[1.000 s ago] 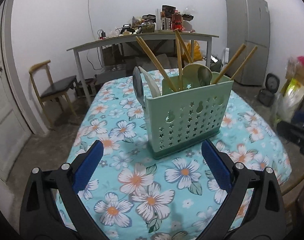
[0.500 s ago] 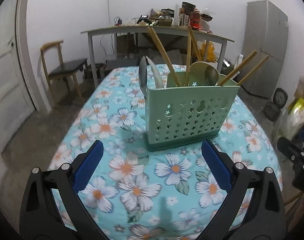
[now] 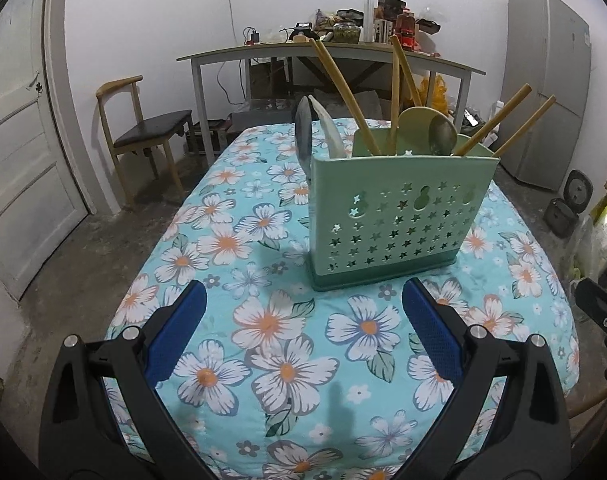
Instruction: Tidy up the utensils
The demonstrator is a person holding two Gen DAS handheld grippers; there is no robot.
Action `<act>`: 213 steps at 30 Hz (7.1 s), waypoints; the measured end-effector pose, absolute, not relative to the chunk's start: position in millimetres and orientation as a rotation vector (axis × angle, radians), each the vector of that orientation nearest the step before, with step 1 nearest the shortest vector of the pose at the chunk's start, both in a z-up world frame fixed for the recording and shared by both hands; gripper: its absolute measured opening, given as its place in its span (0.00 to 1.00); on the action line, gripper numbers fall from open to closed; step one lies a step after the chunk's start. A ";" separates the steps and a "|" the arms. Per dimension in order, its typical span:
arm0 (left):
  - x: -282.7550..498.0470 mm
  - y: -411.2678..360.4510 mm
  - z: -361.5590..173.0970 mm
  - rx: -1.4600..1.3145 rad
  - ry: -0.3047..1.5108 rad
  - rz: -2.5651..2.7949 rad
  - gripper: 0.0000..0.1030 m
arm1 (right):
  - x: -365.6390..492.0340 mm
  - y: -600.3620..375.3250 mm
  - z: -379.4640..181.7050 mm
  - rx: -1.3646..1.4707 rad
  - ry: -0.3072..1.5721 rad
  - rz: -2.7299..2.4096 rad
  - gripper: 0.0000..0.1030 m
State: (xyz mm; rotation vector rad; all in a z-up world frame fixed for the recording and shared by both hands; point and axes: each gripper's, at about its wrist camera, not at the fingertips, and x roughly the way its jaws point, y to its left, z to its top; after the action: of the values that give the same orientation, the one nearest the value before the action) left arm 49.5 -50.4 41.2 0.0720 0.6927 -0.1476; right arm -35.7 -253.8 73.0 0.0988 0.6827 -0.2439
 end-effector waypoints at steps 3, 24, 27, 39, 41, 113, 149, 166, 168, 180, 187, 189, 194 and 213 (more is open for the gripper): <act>49.0 -49.5 41.7 0.080 0.696 -0.135 0.92 | -37.8 -255.9 71.5 0.104 0.675 -0.241 0.94; 38.2 -17.2 42.1 0.131 0.723 -0.023 0.92 | -56.2 -267.9 71.1 0.147 0.621 -0.280 0.94; 34.2 -4.8 39.5 0.126 0.735 0.008 0.92 | -57.0 -264.2 68.4 0.154 0.619 -0.270 0.94; 26.4 -0.3 48.1 0.116 0.711 0.009 0.92 | -66.4 -255.4 70.0 0.148 0.592 -0.269 0.94; 24.6 -3.4 49.0 0.117 0.710 -0.002 0.92 | -69.1 -256.2 71.0 0.146 0.588 -0.274 0.94; 1.3 -3.6 50.9 0.187 0.608 -0.068 0.92 | -118.9 -265.7 69.1 0.084 0.511 -0.304 0.94; 0.1 -4.4 56.2 0.180 0.597 -0.078 0.92 | -113.9 -259.6 71.3 0.076 0.504 -0.293 0.94; 1.4 -5.6 53.1 0.186 0.607 -0.084 0.92 | -113.8 -259.3 71.1 0.076 0.504 -0.293 0.94; 1.5 -5.5 53.0 0.187 0.607 -0.083 0.92 | -114.2 -259.4 71.1 0.077 0.503 -0.293 0.94; 1.7 -5.5 51.2 0.189 0.610 -0.085 0.92 | -114.3 -259.8 71.0 0.078 0.503 -0.292 0.94; 1.8 -5.5 51.1 0.190 0.611 -0.086 0.92 | -114.4 -259.9 71.1 0.078 0.503 -0.292 0.94; 2.1 -5.7 51.0 0.190 0.612 -0.086 0.92 | -114.4 -259.9 71.1 0.079 0.504 -0.291 0.94; 2.0 -5.7 50.8 0.190 0.611 -0.085 0.92 | -114.5 -259.5 71.3 0.079 0.503 -0.291 0.94; 2.5 -5.8 50.1 0.191 0.614 -0.086 0.92 | -114.6 -259.4 71.3 0.081 0.506 -0.291 0.94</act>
State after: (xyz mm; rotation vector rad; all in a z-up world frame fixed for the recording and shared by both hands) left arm 2.5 -5.8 50.1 0.1912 0.6143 -0.0861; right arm -114.6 -259.4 71.3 0.0812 0.5056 -0.2909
